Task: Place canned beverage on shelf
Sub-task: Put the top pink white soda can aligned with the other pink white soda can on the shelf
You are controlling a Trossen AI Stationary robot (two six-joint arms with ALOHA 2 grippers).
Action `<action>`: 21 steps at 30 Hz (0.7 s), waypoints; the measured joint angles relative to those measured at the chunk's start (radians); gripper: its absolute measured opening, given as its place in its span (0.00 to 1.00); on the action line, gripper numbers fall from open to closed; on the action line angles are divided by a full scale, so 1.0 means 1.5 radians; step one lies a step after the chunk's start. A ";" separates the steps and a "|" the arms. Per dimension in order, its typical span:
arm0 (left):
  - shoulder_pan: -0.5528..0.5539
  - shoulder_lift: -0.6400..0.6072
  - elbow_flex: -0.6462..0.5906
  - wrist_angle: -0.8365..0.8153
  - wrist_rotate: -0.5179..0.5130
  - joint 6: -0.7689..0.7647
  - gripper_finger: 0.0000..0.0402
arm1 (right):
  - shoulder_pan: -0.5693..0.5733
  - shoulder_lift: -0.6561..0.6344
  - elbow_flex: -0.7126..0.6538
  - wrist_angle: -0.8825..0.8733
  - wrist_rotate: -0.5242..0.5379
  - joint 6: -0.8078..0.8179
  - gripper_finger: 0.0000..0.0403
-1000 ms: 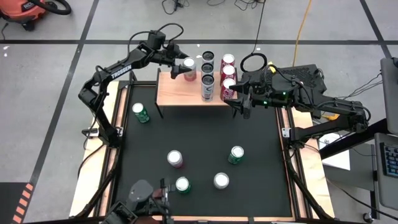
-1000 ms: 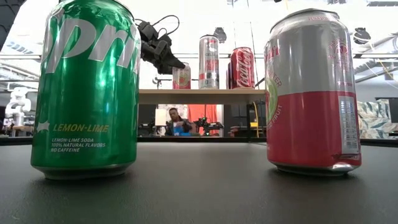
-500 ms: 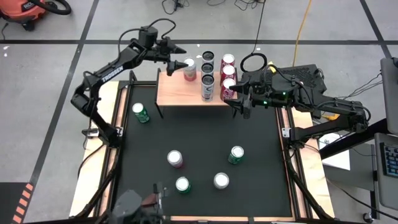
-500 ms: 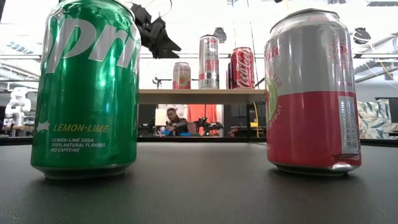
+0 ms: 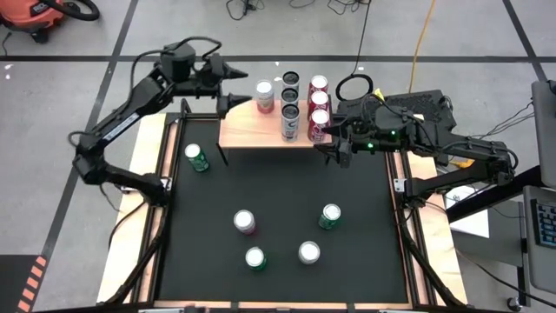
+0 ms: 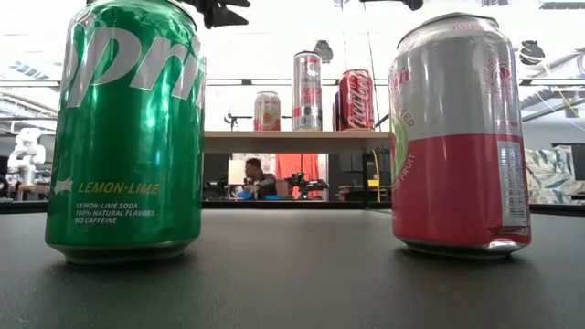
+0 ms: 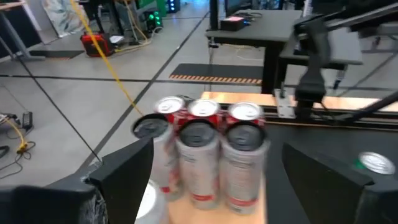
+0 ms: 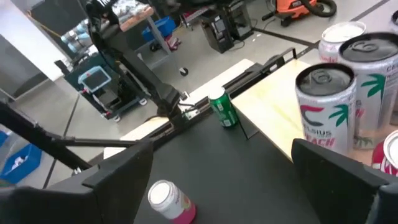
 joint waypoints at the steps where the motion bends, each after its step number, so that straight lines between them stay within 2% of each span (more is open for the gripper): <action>1: -0.013 -0.012 0.000 -0.013 -0.009 -0.003 0.88 | 0.001 0.000 0.000 -0.004 -0.001 0.000 0.90; 8: -0.104 -0.087 0.000 -0.114 -0.062 -0.042 0.88 | 0.021 0.004 0.000 -0.040 -0.001 0.008 0.90; 12: -0.161 -0.117 0.000 -0.182 -0.069 -0.095 0.88 | 0.039 0.014 0.000 -0.047 -0.001 0.017 0.90; 17: -0.263 -0.143 0.000 -0.263 -0.076 -0.165 0.88 | 0.049 0.024 0.000 -0.068 -0.002 0.013 0.90; 21: -0.352 -0.143 0.000 -0.304 -0.137 -0.199 0.88 | 0.049 0.026 0.000 -0.084 -0.003 0.014 0.90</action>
